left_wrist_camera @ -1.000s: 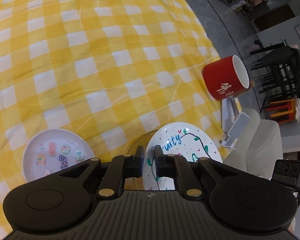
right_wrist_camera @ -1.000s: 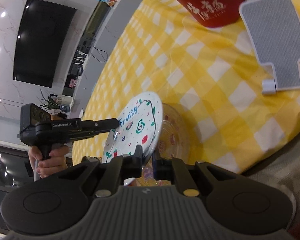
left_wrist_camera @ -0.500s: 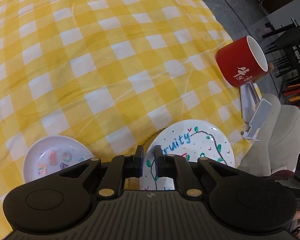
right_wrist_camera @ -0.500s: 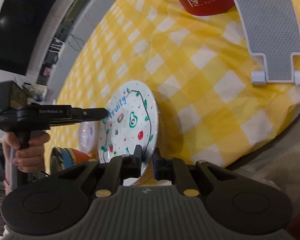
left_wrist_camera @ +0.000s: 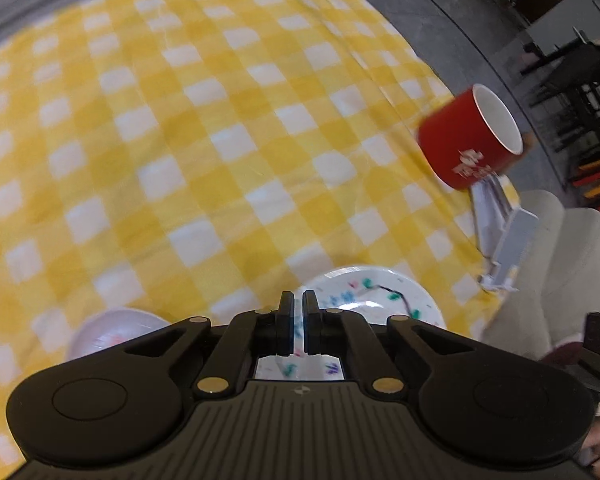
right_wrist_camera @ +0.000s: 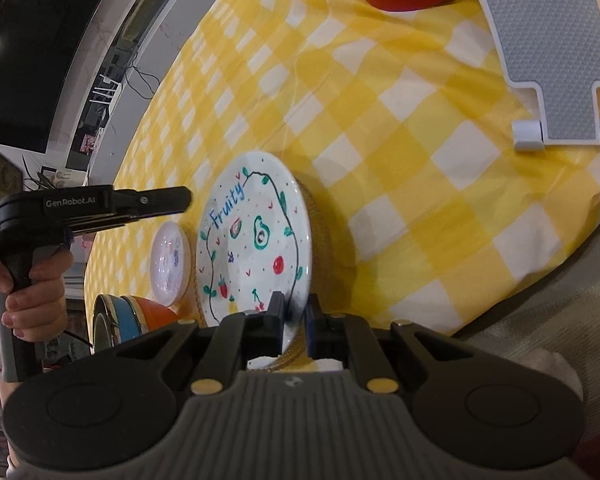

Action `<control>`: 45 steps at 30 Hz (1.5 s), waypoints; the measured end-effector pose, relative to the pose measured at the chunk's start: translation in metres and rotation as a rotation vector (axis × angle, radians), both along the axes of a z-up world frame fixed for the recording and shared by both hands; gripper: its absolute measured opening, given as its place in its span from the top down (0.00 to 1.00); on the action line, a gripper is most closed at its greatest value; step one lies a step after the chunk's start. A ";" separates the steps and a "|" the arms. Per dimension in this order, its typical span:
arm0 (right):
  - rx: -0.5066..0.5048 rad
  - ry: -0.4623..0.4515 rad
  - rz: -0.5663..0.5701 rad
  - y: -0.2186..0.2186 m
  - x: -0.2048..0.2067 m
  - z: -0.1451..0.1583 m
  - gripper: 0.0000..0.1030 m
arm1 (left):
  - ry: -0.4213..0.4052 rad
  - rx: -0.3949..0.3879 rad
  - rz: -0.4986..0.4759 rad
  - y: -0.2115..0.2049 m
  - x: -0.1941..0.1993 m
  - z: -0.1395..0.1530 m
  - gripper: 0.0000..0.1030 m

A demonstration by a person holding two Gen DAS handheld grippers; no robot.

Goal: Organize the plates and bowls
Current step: 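Lower the 'Fruity' plate onto the table beside the bowls and open both grippers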

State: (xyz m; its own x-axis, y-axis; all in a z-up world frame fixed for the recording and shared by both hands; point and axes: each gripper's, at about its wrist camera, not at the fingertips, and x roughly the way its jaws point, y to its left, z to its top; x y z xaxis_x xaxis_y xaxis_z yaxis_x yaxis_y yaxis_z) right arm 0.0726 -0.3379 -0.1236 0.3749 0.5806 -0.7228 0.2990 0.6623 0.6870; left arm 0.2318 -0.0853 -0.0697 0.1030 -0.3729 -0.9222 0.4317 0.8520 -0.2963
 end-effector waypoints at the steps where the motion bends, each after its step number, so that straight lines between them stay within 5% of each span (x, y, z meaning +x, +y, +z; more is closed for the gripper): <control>1: -0.007 -0.002 0.001 0.001 0.000 0.001 0.91 | -0.027 0.003 0.017 0.005 -0.002 0.005 0.96; 5: -0.064 -0.013 0.006 0.009 -0.005 0.012 0.91 | -0.102 -0.050 0.142 0.038 -0.008 0.025 0.94; 13: -0.112 0.012 -0.028 0.007 -0.009 0.018 0.91 | -0.108 -0.337 0.389 0.127 -0.030 0.049 0.93; 24: -0.197 0.031 0.026 0.012 -0.003 0.021 0.87 | -0.088 -0.296 0.524 0.175 -0.030 0.021 0.93; 29: -0.277 0.028 0.131 0.031 0.014 0.028 0.65 | -0.051 -0.382 0.542 0.190 -0.028 0.014 0.89; 36: -0.449 -0.006 0.293 0.065 0.044 0.038 0.25 | -0.089 -0.356 0.584 0.207 -0.030 0.014 0.87; 45: -0.539 -0.032 0.373 0.087 0.062 0.035 0.15 | -0.064 -0.325 0.573 0.205 -0.025 0.004 0.85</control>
State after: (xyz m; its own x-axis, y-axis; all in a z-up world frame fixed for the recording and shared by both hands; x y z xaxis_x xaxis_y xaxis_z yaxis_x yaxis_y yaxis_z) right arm 0.1346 -0.2508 -0.0887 0.2443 0.2356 -0.9407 -0.0328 0.9715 0.2348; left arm 0.2068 0.1198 -0.0653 0.4184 -0.5009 -0.7576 -0.0383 0.8237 -0.5657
